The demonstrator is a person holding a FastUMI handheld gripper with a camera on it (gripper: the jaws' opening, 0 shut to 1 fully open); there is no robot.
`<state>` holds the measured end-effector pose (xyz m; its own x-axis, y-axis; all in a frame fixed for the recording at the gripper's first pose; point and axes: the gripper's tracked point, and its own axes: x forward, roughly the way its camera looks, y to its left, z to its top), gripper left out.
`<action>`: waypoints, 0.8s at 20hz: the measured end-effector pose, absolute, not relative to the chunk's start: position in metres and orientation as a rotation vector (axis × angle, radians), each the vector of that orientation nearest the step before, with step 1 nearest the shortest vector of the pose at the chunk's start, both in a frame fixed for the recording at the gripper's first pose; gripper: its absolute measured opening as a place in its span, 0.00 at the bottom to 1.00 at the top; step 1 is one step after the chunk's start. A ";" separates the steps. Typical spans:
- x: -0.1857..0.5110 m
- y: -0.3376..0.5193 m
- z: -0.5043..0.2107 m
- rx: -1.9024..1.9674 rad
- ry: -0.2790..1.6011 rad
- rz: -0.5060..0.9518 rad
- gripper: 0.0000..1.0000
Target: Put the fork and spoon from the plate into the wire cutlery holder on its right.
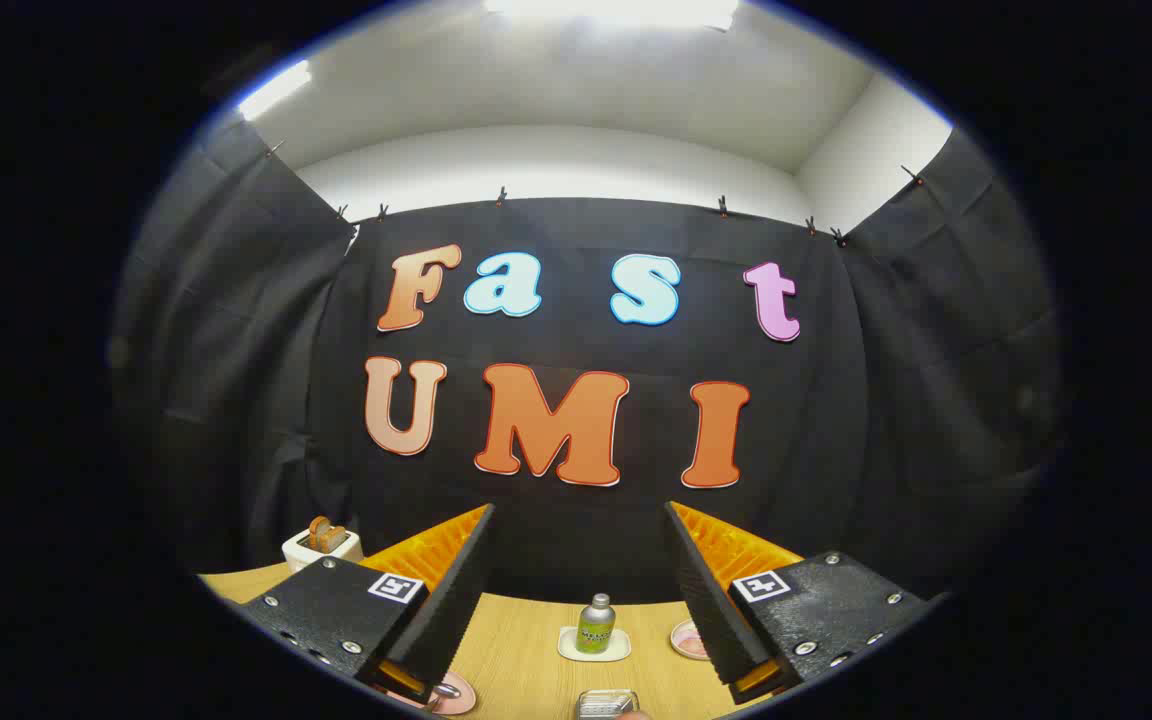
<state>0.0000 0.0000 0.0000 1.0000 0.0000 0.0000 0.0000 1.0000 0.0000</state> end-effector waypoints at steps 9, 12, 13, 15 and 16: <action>0.009 -0.014 0.015 0.020 -0.042 -0.031 0.96; 0.015 0.006 0.003 0.003 -0.019 0.005 0.96; 0.016 0.011 0.002 0.001 -0.014 0.013 0.96; 0.015 0.017 0.003 -0.004 -0.016 0.019 0.96; 0.013 0.022 0.002 -0.003 -0.014 0.028 0.96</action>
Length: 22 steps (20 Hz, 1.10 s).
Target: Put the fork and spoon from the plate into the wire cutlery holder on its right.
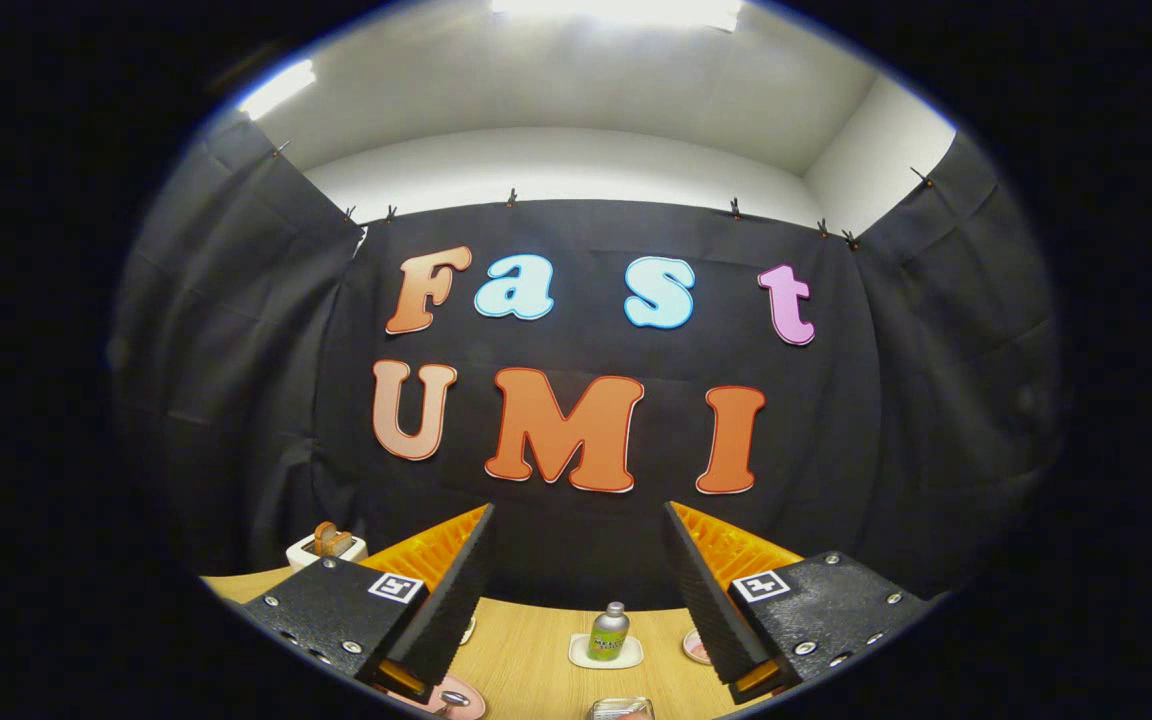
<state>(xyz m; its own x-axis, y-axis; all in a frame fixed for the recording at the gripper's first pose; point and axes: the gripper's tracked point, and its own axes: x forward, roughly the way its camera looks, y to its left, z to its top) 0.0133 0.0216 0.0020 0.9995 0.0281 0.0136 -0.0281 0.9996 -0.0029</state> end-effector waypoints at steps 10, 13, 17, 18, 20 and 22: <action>0.008 0.070 -0.066 0.014 0.168 0.118 0.96; 0.005 0.090 -0.104 0.025 0.294 0.156 0.97; -0.009 0.125 -0.167 0.047 0.507 0.228 0.97; -0.016 0.133 -0.180 0.054 0.554 0.238 0.97; -0.023 0.145 -0.205 0.065 0.641 0.247 0.96; -0.029 0.157 -0.229 0.073 0.731 0.251 0.96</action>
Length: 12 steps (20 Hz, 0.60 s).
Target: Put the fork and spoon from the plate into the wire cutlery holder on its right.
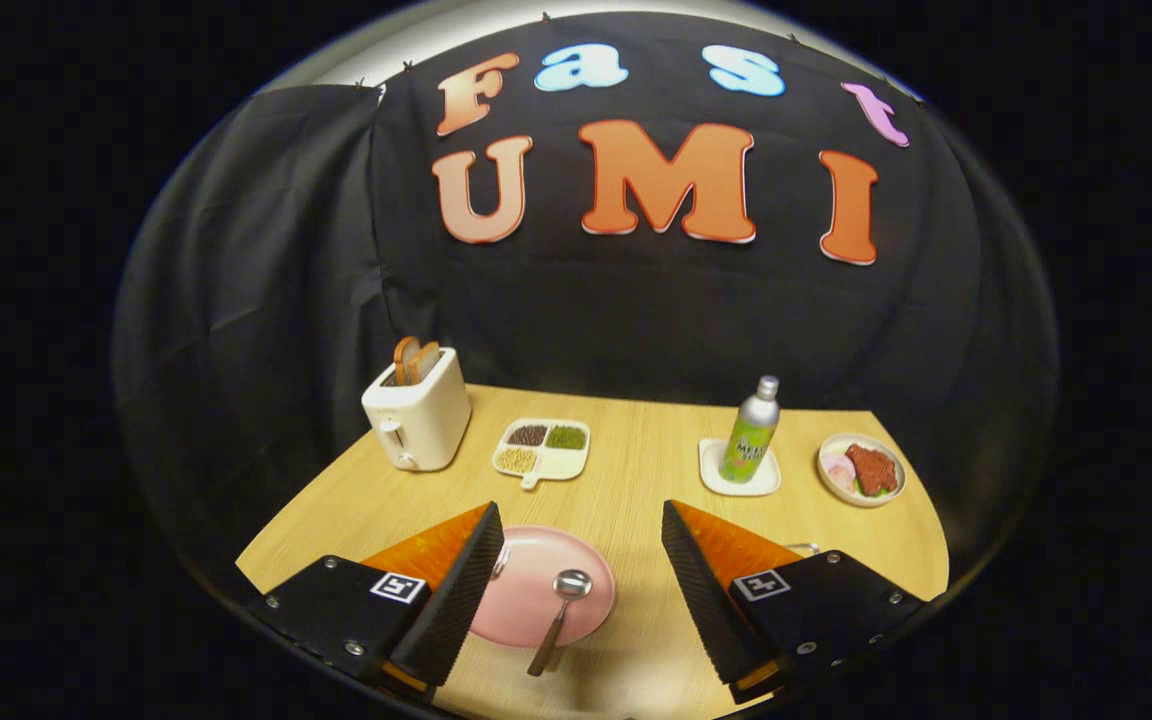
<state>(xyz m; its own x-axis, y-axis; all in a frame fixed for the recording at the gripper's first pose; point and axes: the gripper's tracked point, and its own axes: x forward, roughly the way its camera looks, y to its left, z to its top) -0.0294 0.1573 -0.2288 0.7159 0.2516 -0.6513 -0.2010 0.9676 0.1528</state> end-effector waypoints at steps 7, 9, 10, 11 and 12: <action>-0.069 0.183 -0.298 0.060 0.982 0.257 0.91; -0.078 0.188 -0.317 0.037 1.029 0.270 0.89; -0.083 0.190 -0.326 0.026 1.053 0.272 0.84; -0.085 0.192 -0.334 0.015 1.076 0.270 0.82; -0.089 0.194 -0.341 0.005 1.102 0.275 0.78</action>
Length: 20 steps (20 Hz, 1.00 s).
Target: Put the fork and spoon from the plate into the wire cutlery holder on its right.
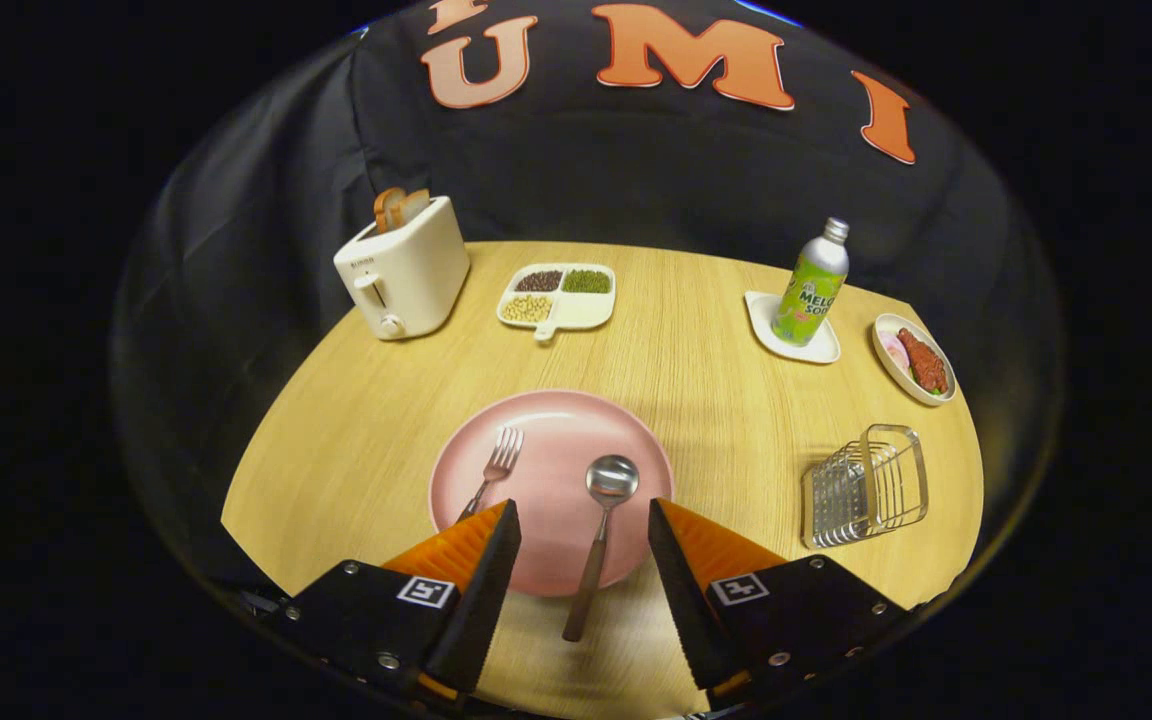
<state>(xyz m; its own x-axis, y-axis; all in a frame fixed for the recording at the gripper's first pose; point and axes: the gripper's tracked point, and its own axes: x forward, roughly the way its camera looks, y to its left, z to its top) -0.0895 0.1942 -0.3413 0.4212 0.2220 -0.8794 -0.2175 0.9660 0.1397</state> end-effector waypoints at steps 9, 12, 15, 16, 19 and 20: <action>-0.108 0.197 -0.396 -0.058 1.280 0.255 0.46; -0.112 0.196 -0.405 -0.068 1.321 0.237 0.38; -0.116 0.192 -0.414 -0.085 1.368 0.223 0.33; -0.115 0.192 -0.416 -0.084 1.372 0.220 0.26; -0.114 0.189 -0.418 -0.085 1.380 0.207 0.17; -0.113 0.189 -0.418 -0.079 1.380 0.208 0.14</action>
